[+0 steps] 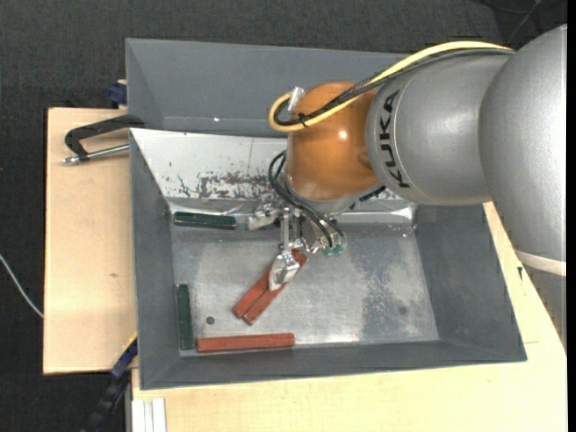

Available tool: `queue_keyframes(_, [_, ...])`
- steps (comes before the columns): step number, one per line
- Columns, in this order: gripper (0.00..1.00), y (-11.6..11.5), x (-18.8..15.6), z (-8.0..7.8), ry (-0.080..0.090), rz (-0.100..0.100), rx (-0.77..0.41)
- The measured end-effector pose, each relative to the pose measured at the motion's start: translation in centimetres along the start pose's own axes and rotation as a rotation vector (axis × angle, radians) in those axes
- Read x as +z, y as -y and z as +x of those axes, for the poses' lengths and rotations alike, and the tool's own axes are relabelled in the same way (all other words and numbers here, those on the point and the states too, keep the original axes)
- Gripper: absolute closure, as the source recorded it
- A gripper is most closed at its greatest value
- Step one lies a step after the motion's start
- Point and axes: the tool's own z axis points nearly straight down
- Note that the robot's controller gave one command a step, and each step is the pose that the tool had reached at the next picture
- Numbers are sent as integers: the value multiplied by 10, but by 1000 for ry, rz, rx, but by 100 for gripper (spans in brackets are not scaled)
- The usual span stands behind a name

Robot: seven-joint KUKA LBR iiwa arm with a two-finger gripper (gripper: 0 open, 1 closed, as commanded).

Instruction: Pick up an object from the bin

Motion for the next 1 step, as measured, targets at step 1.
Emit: queue_keyframes(1, [100,11,32,56,-2,1,-268])
